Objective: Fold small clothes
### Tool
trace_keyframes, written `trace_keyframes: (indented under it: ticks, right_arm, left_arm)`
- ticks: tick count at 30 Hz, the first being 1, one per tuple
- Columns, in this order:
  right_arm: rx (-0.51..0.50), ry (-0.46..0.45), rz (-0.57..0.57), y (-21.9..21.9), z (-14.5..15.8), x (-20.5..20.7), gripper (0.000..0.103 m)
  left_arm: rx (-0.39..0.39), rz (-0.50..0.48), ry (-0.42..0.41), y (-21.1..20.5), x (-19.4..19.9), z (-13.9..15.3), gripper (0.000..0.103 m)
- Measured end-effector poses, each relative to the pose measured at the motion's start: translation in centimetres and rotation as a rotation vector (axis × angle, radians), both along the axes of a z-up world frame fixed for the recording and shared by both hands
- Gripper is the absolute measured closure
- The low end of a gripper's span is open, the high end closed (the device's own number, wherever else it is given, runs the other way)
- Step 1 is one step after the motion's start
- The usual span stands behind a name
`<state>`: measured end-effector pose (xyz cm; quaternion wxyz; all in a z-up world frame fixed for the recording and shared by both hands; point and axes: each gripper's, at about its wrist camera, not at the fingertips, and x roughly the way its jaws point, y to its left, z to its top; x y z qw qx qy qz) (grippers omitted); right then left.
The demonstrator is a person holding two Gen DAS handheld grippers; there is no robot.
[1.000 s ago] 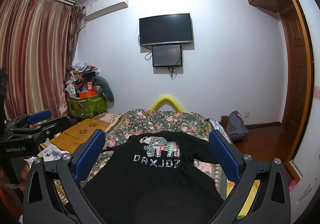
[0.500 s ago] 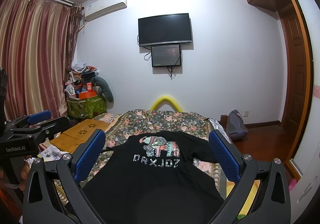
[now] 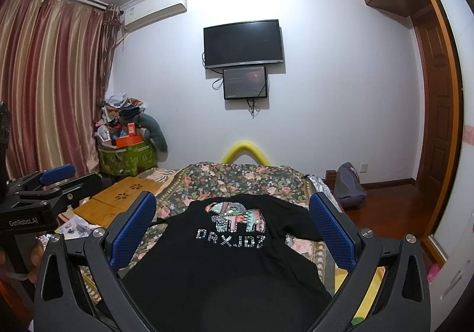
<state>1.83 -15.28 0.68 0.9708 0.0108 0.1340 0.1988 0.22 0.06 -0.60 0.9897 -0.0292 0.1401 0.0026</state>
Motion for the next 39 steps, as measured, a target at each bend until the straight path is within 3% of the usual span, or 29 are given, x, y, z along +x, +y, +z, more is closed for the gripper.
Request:
trace_keyframes:
  ticks: [29, 34, 39]
  right_arm:
    - [-0.013, 0.019, -0.01, -0.4, -0.1, 1.1, 0.0]
    - [-0.053, 0.034, -0.031, -0.4, -0.8, 2.9, 0.0]
    - [-0.099, 0.068, -0.051, -1.0, -2.2, 6.2, 0.0]
  left_arm:
    - [-0.006, -0.001, 0.011, 0.2, 0.7, -0.1, 0.0]
    - [0.004, 0.023, 0.046, 1.7, 3.2, -0.4, 0.0]
    - [0.019, 0.064, 0.132, 4.6, 7.6, -1.8, 0.0]
